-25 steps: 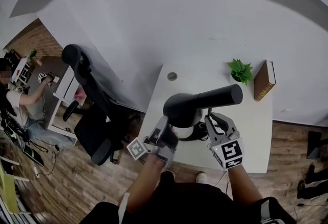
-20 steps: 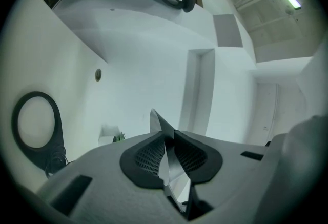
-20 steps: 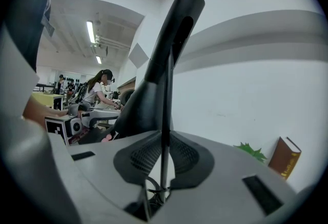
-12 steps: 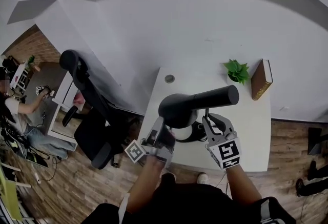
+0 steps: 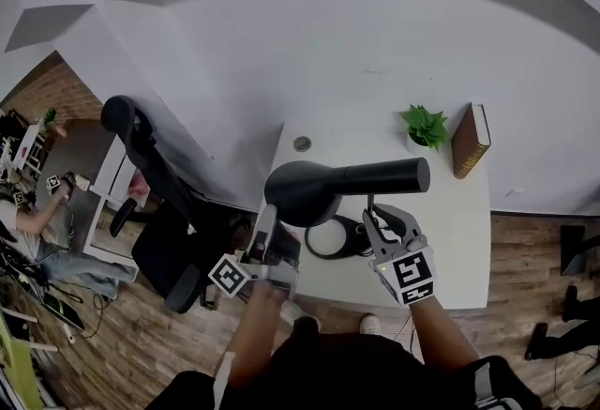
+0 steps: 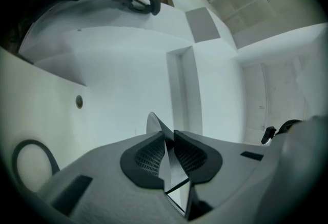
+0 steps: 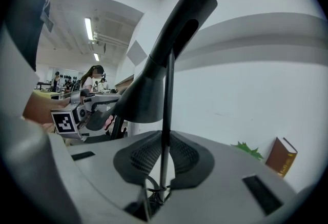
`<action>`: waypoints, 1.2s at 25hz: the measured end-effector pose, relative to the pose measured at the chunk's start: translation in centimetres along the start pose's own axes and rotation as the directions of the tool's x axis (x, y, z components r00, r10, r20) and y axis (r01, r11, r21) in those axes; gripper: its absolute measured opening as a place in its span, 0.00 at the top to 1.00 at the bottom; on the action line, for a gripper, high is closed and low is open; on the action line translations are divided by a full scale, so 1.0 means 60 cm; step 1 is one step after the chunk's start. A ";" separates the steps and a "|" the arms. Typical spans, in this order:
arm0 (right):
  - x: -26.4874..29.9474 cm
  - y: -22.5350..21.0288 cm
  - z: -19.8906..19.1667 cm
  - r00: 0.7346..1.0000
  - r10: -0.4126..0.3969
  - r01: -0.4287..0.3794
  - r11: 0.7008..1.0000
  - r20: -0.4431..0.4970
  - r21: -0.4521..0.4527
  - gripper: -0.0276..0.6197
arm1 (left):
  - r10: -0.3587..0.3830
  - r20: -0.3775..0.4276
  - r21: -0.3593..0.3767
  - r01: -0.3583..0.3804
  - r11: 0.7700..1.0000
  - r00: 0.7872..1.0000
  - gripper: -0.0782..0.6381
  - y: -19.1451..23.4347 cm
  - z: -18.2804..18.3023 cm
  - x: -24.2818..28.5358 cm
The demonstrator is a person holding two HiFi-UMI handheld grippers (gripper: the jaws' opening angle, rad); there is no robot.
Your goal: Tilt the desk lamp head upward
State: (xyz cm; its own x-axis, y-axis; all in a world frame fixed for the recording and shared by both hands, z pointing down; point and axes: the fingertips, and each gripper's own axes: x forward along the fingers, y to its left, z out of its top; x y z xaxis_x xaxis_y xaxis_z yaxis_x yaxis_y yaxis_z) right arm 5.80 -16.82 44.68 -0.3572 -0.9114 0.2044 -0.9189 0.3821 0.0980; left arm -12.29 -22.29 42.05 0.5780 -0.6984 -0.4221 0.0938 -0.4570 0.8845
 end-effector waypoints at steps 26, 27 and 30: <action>0.002 -0.001 -0.001 1.000 -0.002 0.002 1.000 -0.019 0.002 0.90 | -0.115 -0.046 0.499 0.122 0.858 0.992 0.82 -0.182 0.096 0.085; 0.001 0.000 -0.001 1.000 -0.007 0.007 1.000 -0.017 0.006 0.90 | -0.112 -0.054 0.525 0.124 0.842 0.992 0.82 -0.189 0.097 0.088; 0.000 0.002 -0.001 1.000 -0.025 0.025 1.000 -0.004 0.019 0.90 | -0.105 -0.077 0.605 0.130 0.785 0.992 0.82 -0.209 0.104 0.096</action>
State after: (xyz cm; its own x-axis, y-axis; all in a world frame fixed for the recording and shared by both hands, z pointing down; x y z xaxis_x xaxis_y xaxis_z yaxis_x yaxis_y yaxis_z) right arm 5.71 -16.77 44.76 -0.3333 -0.9201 0.2059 -0.9306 0.3561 0.0847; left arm -15.15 -24.02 27.27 0.6254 -0.6023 -0.4961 -0.3418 -0.7830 0.5197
